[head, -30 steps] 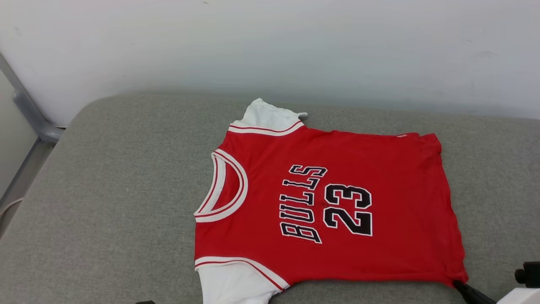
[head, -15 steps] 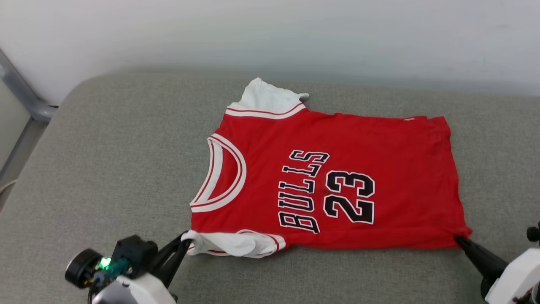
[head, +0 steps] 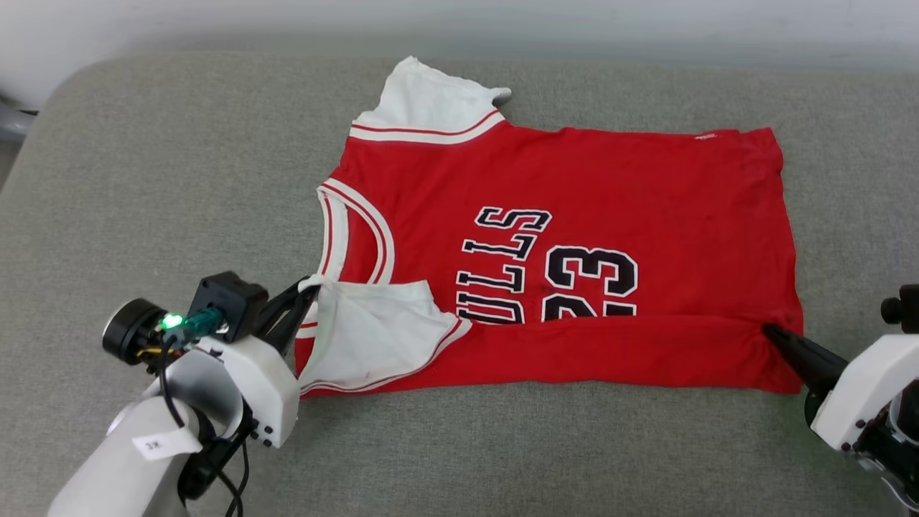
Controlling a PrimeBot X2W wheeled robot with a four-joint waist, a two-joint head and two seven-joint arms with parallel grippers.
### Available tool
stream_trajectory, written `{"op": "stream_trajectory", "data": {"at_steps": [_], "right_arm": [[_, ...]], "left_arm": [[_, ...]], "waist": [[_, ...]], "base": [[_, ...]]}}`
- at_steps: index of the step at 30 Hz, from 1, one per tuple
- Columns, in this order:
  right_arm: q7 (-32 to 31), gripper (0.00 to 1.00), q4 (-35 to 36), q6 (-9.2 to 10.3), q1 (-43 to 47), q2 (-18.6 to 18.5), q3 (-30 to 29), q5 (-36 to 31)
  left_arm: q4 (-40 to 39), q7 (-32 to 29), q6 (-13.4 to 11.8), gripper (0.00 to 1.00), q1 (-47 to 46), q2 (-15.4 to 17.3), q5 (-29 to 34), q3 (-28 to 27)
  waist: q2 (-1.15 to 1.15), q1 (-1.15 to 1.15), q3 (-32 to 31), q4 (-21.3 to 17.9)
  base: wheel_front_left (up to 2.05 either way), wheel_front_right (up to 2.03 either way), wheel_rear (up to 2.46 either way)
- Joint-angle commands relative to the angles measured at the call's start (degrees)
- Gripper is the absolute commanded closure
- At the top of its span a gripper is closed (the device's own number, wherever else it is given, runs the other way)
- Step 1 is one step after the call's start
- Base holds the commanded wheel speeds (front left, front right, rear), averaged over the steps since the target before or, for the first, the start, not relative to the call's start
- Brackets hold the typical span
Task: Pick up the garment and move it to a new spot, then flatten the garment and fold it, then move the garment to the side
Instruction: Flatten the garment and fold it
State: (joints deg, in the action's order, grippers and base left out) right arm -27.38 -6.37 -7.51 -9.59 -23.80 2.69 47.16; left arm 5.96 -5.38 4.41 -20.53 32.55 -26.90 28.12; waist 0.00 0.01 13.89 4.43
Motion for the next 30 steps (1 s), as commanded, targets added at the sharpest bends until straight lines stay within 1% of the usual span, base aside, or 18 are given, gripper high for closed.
{"op": "stream_trajectory", "data": {"at_steps": [1,3,4,10,13,14,15,16,19,23,26,30], "right_arm": [[-0.26,1.0,-0.38,0.05,-1.04,0.42,0.0,-0.43],[-0.51,1.0,-1.11,0.05,-2.0,0.73,-0.11,-1.12],[-0.81,1.0,-2.46,0.05,-3.47,1.25,-0.2,-2.04],[-1.6,1.0,-5.08,0.05,-5.71,1.94,0.69,-3.26],[-0.46,1.0,-6.85,0.05,-6.79,2.39,0.2,-3.9],[0.5,0.07,-6.94,0.05,-7.25,2.27,0.46,-4.69],[1.29,0.0,-7.3,0.05,-7.44,2.36,0.71,-5.02],[1.79,0.0,-7.49,0.05,-7.4,2.46,1.2,-5.23],[3.22,0.0,-7.68,0.05,-7.01,2.33,1.7,-5.23],[4.43,0.0,-6.62,0.05,-5.29,1.03,2.64,-6.7],[4.64,0.0,-4.84,0.05,-3.93,0.65,2.59,-8.37],[2.41,0.0,-2.12,0.05,-1.05,1.16,1.41,-10.85]], "left_arm": [[0.88,0.12,0.26,1.0,-1.3,-0.29,0.36,0.26],[2.99,0.53,0.64,1.0,-3.0,-0.6,0.63,0.59],[6.38,0.81,1.06,1.0,-5.23,-1.37,1.0,1.41],[12.92,1.42,2.1,1.0,-8.86,-2.74,1.17,3.79],[16.22,2.4,2.23,1.0,-10.27,-3.9,1.47,4.65],[17.33,2.99,2.15,0.72,-10.63,-4.38,1.35,4.67],[18.42,4.17,1.37,0.0,-11.09,-4.92,1.61,4.27],[19.52,5.37,0.61,0.0,-11.39,-5.39,1.83,3.97],[22.56,8.66,-0.46,0.0,-10.86,-7.14,1.68,3.64],[24.73,13.12,-2.61,0.0,-9.15,-9.11,0.1,1.85],[24.44,15.36,-4.31,0.0,-7.05,-10.72,-2.19,-0.06],[21.78,16.08,-6.56,0.0,-3.5,-11.7,-4.36,-1.73]], "waist": [[0.0,-0.01,0.78,-0.36],[0.0,-0.01,1.28,-0.5],[0.0,-0.01,1.91,-0.7],[0.0,-0.01,3.15,-1.02],[0.0,-0.01,3.3,-0.94],[0.0,-0.01,3.25,-0.89],[0.0,-0.01,3.11,-0.84],[0.0,-0.01,2.86,-0.81],[0.0,-0.01,1.58,-0.74],[0.0,-0.01,-0.73,-0.58],[0.0,-0.01,-2.71,-0.41],[0.0,-0.01,-4.94,-0.28]], "base": [[0.0,0.0,0.0],[0.0,0.0,0.0],[0.0,0.0,0.0],[0.0,0.0,0.0],[0.0,0.0,0.0],[0.0,0.0,0.0],[0.0,0.0,0.0],[0.0,0.0,0.0],[0.0,0.0,0.0],[0.0,0.0,0.0],[0.0,0.0,0.0],[0.0,0.0,0.0]]}}
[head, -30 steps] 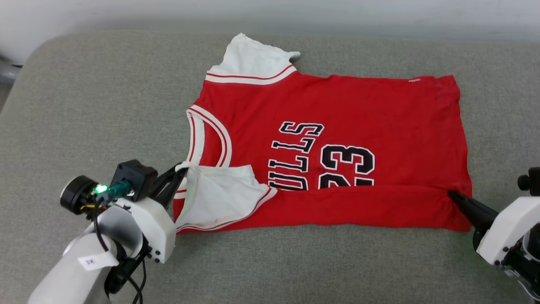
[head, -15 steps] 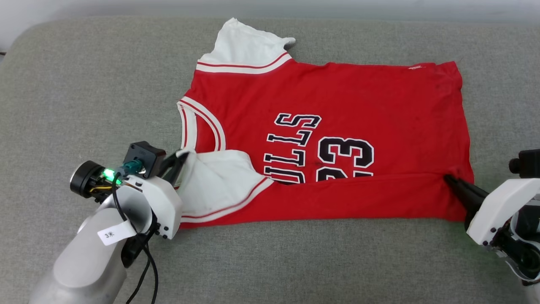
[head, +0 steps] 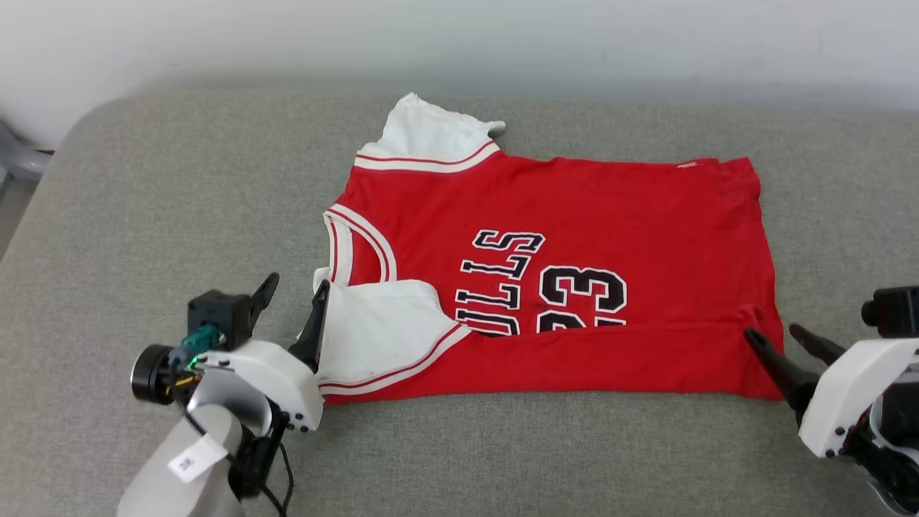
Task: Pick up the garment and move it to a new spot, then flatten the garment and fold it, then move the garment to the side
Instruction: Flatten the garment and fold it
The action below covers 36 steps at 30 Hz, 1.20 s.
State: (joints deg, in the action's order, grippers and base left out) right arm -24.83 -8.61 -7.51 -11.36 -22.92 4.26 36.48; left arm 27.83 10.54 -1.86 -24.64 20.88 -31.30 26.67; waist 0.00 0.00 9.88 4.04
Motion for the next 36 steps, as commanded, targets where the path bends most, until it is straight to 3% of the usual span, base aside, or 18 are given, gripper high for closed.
{"op": "stream_trajectory", "data": {"at_steps": [1,10,15,25,29,36], "right_arm": [[-1.26,0.0,0.46,0.05,1.5,0.72,-1.0,-1.17],[-11.27,0.0,7.86,0.05,5.49,5.44,-6.07,-13.03],[-14.55,0.0,11.9,0.05,6.82,7.89,-8.25,-15.01],[-16.26,0.0,15.06,0.05,7.08,9.33,-9.78,-15.98],[-16.09,0.0,15.31,0.05,6.62,9.09,-9.87,-15.97],[-15.96,0.0,15.67,0.05,6.48,8.65,-10.08,-16.01]], "left_arm": [[-1.33,0.69,-1.14,0.0,1.53,-0.01,-0.3,-0.86],[-12.17,-6.61,-7.14,0.0,11.44,1.02,-1.75,0.03],[-17.02,-13.65,-9.06,0.0,14.05,3.41,-1.49,1.84],[-20.01,-20.59,-15.64,0.0,14.4,5.82,0.39,1.48],[-20.41,-22.71,-16.76,0.0,13.98,6.21,0.29,1.49],[-18.04,-26.29,-16.19,0.0,14.05,6.23,-1.35,2.19]], "waist": [[0.0,0.0,-1.34,0.04],[0.0,0.0,-1.51,-0.51],[0.0,0.0,-0.12,-0.81],[0.0,0.0,2.97,-1.83],[0.0,0.0,4.1,-2.2],[0.0,0.0,5.71,-2.45]], "base": [[0.0,0.0,0.0],[0.0,0.0,0.0],[0.0,0.0,0.0],[0.0,0.0,0.0],[0.0,0.0,0.0],[0.0,0.0,0.0]]}}
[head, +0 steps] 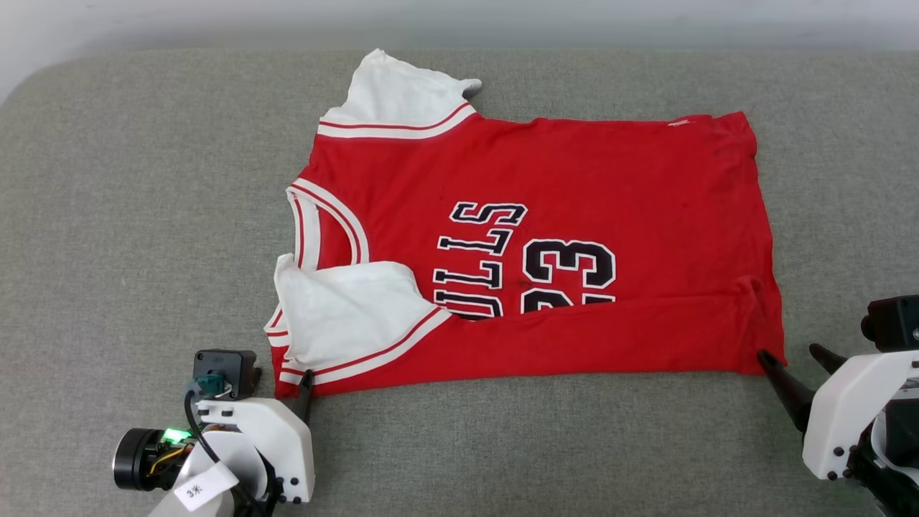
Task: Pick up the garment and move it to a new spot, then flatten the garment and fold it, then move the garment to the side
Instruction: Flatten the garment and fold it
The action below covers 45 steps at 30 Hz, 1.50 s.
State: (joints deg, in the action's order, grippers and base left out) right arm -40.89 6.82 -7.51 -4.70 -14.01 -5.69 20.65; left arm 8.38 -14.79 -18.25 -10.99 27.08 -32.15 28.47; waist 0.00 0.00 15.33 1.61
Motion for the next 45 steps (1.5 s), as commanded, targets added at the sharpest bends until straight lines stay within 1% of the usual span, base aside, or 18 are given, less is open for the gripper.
{"op": "stream_trajectory", "data": {"at_steps": [1,2,3,7,10,15,17,22,28,31,32,33,34,40,41,45], "right_arm": [[0.09,0.0,0.27,0.05,-0.11,-0.43,-0.18,-0.31],[0.09,0.0,0.27,0.05,-0.07,-0.59,-0.21,-0.41],[0.08,0.0,0.22,0.05,-0.05,-0.71,-0.23,-0.54],[0.36,0.0,-0.13,0.05,-0.01,-1.35,-0.26,-1.23],[0.62,0.0,-1.04,0.05,-0.16,-1.65,0.34,-2.47],[0.25,0.0,-4.2,0.05,-1.05,-1.67,0.87,-3.72],[0.59,0.0,-5.82,0.05,-1.72,-1.86,0.9,-4.87],[0.64,0.0,-10.51,0.06,-3.63,-1.46,1.37,-7.48],[1.41,0.0,-15.3,0.06,-5.13,-0.34,0.47,-10.92],[0.11,0.0,-17.75,0.06,-4.83,0.79,1.38,-10.7],[-0.45,0.48,-18.45,0.04,-4.67,0.94,2.02,-10.38],[-0.86,0.91,-19.03,0.03,-4.5,1.26,2.16,-9.94],[-0.98,1.0,-19.53,0.04,-4.4,1.54,2.16,-9.65],[-0.17,1.0,-21.12,0.06,-3.85,0.73,1.76,-9.09],[0.64,1.0,-20.68,0.06,-3.31,-0.1,1.52,-8.66],[0.66,1.0,-19.77,0.07,-2.27,-1.18,1.2,-7.37]], "left_arm": [[1.99,-1.42,0.41,0.38,0.45,-0.24,-0.94,0.49],[2.59,-1.64,0.7,0.72,0.51,-0.43,-1.23,0.6],[3.19,-1.84,1.07,1.0,0.57,-0.59,-1.61,0.74],[4.04,-0.38,1.83,1.0,0.51,-1.01,-1.99,0.53],[3.6,1.82,2.58,1.0,0.14,-1.66,-2.42,0.21],[0.5,5.12,3.44,1.0,-0.34,-2.62,-2.76,-0.35],[-1.37,5.41,3.61,1.0,-0.24,-2.84,-3.13,-0.48],[-4.89,5.23,3.18,1.0,-0.73,-1.33,-1.92,-0.24],[-7.91,5.33,2.63,1.0,-1.26,-1.08,-1.16,-0.07],[-8.24,5.38,2.5,1.0,-1.31,-1.16,-0.79,0.3],[-8.19,5.21,2.53,1.0,-1.43,-1.08,-0.69,0.45],[-8.09,5.12,2.52,1.0,-1.55,-0.99,-0.64,0.57],[-7.96,5.11,2.53,1.0,-1.62,-0.91,-0.6,0.64],[-6.71,4.62,2.77,1.0,-1.22,-0.36,-0.59,1.15],[-5.84,4.22,3.14,1.0,-0.23,0.14,-0.97,1.57],[-5.44,3.01,3.56,1.0,1.36,1.7,-1.39,1.75]], "waist": [[0.0,0.0,0.4,-0.03],[0.0,0.0,0.49,-0.01],[0.0,0.0,0.52,0.03],[0.0,0.0,0.09,0.34],[0.0,0.0,-0.9,0.91],[0.0,0.0,-2.45,2.36],[0.0,0.0,-2.64,2.92],[0.0,0.0,-2.0,3.96],[0.0,0.0,-0.56,4.65],[0.0,0.0,-0.01,4.74],[0.0,0.0,0.14,4.75],[0.0,0.0,0.23,4.74],[0.0,0.0,0.27,4.72],[0.0,0.0,-0.85,4.47],[0.0,0.0,-2.72,4.29],[0.0,0.0,-5.77,3.9]], "base": [[0.0,0.0,0.0],[0.0,0.0,0.0],[0.0,0.0,0.0],[0.0,0.0,0.0],[0.0,0.0,0.0],[0.0,0.0,0.0],[0.0,0.0,0.0],[0.0,0.0,0.0],[0.0,0.0,0.0],[0.0,0.0,0.0],[0.0,0.0,0.0],[0.0,0.0,0.0],[0.0,0.0,0.0],[0.0,0.0,0.0],[0.0,0.0,0.0],[0.0,0.0,0.0]]}}
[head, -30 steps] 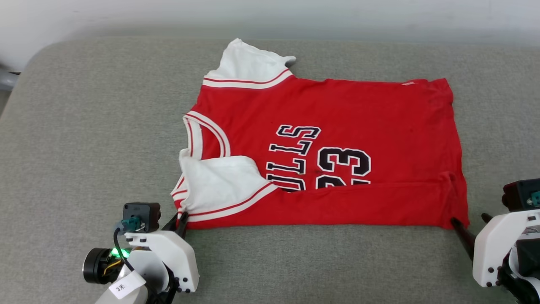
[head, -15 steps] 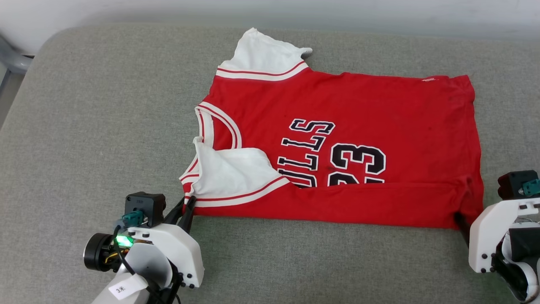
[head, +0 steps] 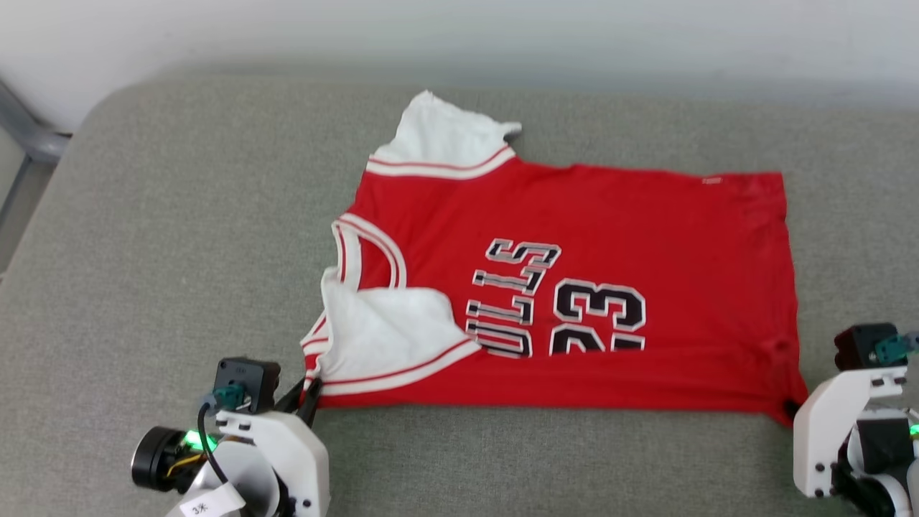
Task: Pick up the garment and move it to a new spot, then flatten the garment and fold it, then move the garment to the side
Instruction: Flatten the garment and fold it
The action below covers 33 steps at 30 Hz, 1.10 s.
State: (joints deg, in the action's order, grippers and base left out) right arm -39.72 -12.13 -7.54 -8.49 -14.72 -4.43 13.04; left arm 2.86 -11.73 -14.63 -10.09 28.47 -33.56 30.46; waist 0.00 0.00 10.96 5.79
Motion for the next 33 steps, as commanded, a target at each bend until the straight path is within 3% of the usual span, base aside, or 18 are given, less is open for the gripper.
{"op": "stream_trajectory", "data": {"at_steps": [1,8,16,31,32,33], "right_arm": [[-0.79,1.0,-0.48,0.11,1.96,-0.7,-0.04,0.57],[-3.54,1.0,4.64,0.11,7.55,-1.94,-0.92,3.73],[-8.69,1.0,11.36,0.11,16.29,-1.14,-4.44,6.49],[-5.58,1.0,6.59,0.1,13.31,-0.01,-3.2,5.65],[-5.11,0.99,6.44,0.1,13.14,0.1,-3.18,5.89],[-4.52,0.41,6.44,0.1,12.97,0.16,-3.28,5.93]], "left_arm": [[0.05,-0.58,-0.04,1.0,1.07,0.87,-0.16,-0.08],[-2.13,-3.87,-0.72,1.0,6.23,3.18,-1.49,1.09],[-3.72,-4.72,-1.43,1.0,10.91,2.39,-2.54,3.22],[3.94,-3.49,1.21,1.0,7.02,-0.38,-2.92,4.7],[4.17,-3.22,0.98,0.64,6.88,-0.33,-2.62,4.66],[4.37,-3.07,0.91,0.32,6.83,-0.32,-2.56,4.63]], "waist": [[0.0,0.0,-2.13,-0.37],[0.0,0.0,-5.99,-0.46],[0.0,0.0,-5.7,-0.27],[0.0,0.0,-3.13,0.12],[0.0,0.0,-3.3,0.13],[0.0,0.0,-3.6,0.17]], "base": [[0.0,0.0,0.0],[0.0,0.0,0.0],[0.0,0.0,0.0],[0.0,0.0,0.0],[0.0,0.0,0.0],[0.0,0.0,0.0]]}}
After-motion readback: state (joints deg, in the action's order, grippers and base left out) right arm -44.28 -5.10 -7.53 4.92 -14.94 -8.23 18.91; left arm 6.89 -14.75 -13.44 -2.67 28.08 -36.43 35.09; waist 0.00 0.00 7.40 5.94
